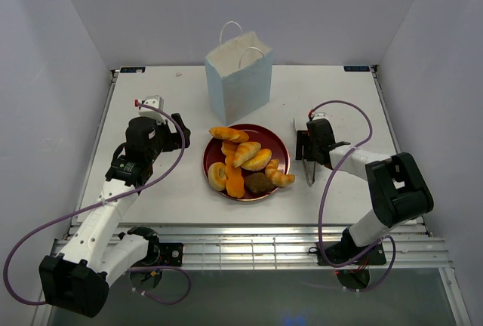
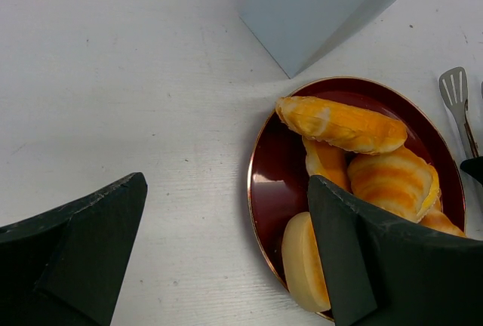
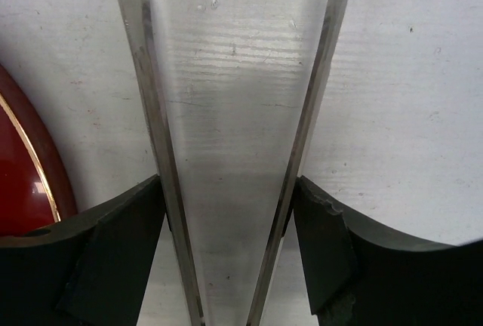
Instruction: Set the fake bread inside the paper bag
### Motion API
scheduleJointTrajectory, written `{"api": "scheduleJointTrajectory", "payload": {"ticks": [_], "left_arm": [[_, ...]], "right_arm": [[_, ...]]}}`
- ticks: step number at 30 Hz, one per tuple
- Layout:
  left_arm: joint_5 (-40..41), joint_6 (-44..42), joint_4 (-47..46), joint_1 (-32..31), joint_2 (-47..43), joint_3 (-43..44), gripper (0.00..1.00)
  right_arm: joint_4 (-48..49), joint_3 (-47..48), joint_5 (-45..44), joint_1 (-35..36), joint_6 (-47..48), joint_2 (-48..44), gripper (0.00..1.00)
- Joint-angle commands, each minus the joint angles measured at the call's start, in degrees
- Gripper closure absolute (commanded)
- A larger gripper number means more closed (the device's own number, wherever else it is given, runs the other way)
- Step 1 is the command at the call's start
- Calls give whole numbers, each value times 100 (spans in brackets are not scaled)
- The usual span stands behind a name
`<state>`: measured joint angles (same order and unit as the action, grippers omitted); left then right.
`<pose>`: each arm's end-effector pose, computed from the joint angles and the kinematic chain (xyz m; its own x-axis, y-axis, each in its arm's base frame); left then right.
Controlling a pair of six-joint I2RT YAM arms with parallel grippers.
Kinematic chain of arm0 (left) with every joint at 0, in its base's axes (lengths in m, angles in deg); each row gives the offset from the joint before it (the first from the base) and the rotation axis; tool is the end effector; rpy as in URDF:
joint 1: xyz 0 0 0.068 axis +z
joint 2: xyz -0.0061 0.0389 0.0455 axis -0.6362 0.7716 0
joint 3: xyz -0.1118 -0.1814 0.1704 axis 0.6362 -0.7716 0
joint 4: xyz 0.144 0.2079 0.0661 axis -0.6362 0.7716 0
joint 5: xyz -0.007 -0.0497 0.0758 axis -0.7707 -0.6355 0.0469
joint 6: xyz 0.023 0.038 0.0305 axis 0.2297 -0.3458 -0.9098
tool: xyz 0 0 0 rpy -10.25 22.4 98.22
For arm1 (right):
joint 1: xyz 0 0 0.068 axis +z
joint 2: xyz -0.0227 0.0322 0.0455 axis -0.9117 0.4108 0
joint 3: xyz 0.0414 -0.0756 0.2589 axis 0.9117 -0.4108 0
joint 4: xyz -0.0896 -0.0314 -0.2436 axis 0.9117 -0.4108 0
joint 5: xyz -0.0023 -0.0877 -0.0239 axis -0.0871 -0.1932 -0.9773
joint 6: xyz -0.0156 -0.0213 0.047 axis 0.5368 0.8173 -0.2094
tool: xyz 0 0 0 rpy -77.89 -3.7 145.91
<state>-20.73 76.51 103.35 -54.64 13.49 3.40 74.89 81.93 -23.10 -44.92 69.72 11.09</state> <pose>0.2064 -0.0535 0.3005 -0.4657 -0.1650 -0.8695 0.0773 0.9711 -0.2256 0.2856 0.0992 0.1571 -0.7030 -0.0062 -0.7111 -0.0093 1.0000 0.0005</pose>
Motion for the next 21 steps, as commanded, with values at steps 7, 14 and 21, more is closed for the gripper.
{"api": "scheduleJointTrajectory", "payload": {"ticks": [7, 14, 21], "left_arm": [[-111, -17, -165, -7, -43, 128, 2], [-102, -17, -174, -7, -25, 120, 2], [-76, -25, -174, -7, -52, 119, 2]], "right_arm": [[-382, 337, -244, 36, -114, -2, 31], [-839, 697, -217, 36, -106, -204, 32], [-1261, 944, -261, 36, -18, -397, 32]]}}
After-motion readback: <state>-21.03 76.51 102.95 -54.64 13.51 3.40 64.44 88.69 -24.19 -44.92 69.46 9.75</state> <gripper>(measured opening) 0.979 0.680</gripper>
